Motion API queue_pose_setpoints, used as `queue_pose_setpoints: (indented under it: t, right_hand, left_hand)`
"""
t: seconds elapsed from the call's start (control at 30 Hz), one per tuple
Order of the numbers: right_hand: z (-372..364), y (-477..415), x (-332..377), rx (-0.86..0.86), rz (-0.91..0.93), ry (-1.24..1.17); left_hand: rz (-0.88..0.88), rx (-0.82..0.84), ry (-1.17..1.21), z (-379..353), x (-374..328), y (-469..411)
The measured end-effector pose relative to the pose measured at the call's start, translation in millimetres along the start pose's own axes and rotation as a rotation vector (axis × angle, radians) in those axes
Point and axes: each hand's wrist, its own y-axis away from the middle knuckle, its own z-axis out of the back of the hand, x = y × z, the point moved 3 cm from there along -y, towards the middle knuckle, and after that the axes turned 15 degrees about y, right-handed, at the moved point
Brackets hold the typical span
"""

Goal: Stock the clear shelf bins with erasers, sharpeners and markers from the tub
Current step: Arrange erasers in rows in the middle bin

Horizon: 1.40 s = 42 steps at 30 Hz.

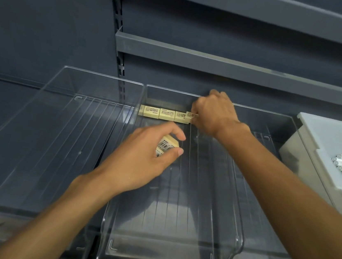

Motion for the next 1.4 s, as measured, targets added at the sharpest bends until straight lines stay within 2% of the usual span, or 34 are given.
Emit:
queue_pose_setpoints:
  t: [0.27, 0.5, 0.7, 0.87, 1.2, 1.33, 1.4]
  right_hand:
    - [-12, -1, -3, 0.049, -0.010, 0.144]
    - [-14, -2, 8, 0.056, -0.003, 0.170]
    - [-7, 5, 8, 0.026, 0.076, 0.210]
    - [-8, 24, 5, 0.206, 0.108, 0.285]
    - [-8, 38, 2, 0.290, 0.089, 0.159]
    - [2, 55, -3, 0.226, 0.061, 0.028]
    - [10, 72, -3, 0.132, 0.060, -0.115]
  left_hand:
    - [0.011, 0.005, 0.093, 2, -1, -3]
    - [0.011, 0.026, 0.030, 0, 3, -3]
    - [0.008, 0.047, -0.001, -2, 5, -3]
    - [0.007, 0.056, -0.025, -2, 3, -1]
    - [-0.021, -0.007, -0.031, -3, 2, -2]
    - [-0.023, -0.018, -0.035, -3, 1, -1]
    - [-0.030, -0.030, -0.030, -3, 0, -1]
